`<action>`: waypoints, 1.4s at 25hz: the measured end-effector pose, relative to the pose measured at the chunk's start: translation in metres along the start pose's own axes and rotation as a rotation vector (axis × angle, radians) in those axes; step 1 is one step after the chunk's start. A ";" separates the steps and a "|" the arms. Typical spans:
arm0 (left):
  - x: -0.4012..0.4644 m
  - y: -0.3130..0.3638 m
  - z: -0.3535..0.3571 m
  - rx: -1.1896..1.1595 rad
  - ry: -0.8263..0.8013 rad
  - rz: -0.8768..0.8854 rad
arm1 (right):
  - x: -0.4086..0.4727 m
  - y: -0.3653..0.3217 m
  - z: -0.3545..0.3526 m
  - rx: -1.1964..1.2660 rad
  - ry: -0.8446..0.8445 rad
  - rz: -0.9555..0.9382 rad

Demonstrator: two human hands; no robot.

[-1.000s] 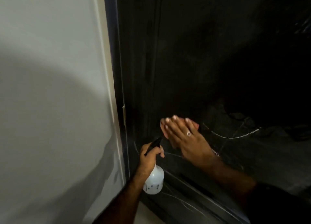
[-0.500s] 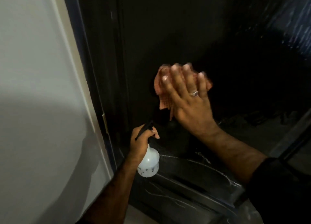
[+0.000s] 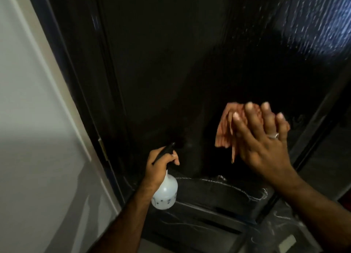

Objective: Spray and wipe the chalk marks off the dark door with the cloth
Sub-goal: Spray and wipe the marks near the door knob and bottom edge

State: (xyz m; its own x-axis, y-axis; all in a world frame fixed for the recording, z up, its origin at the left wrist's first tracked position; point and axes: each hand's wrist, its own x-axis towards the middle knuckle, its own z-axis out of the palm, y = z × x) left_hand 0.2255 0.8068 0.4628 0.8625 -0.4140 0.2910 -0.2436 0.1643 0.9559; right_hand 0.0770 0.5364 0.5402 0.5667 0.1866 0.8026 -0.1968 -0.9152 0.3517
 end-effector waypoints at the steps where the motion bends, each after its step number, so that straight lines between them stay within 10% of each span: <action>1: 0.008 0.010 0.007 0.010 -0.033 0.039 | 0.025 -0.005 -0.001 0.023 0.081 0.109; 4: 0.027 0.026 0.028 0.048 -0.078 0.072 | 0.057 -0.038 0.008 0.089 0.127 0.218; 11: 0.019 0.016 0.047 0.038 -0.156 -0.026 | -0.116 -0.014 0.036 -0.005 -0.169 -0.160; 19: 0.029 0.056 0.097 -0.012 -0.283 0.038 | 0.043 0.035 -0.021 0.072 0.311 0.503; 26: 0.013 0.042 0.131 0.074 -0.338 -0.001 | -0.141 0.037 -0.001 -0.034 -0.079 0.189; 35: 0.016 0.098 0.209 0.019 -0.368 0.082 | -0.011 0.096 -0.041 -0.035 0.443 0.614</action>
State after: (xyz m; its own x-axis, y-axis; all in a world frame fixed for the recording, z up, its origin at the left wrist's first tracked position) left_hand 0.1227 0.6296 0.5695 0.6235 -0.6948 0.3584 -0.3161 0.1953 0.9284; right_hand 0.0192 0.4611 0.5850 -0.0260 -0.2199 0.9752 -0.4029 -0.8905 -0.2115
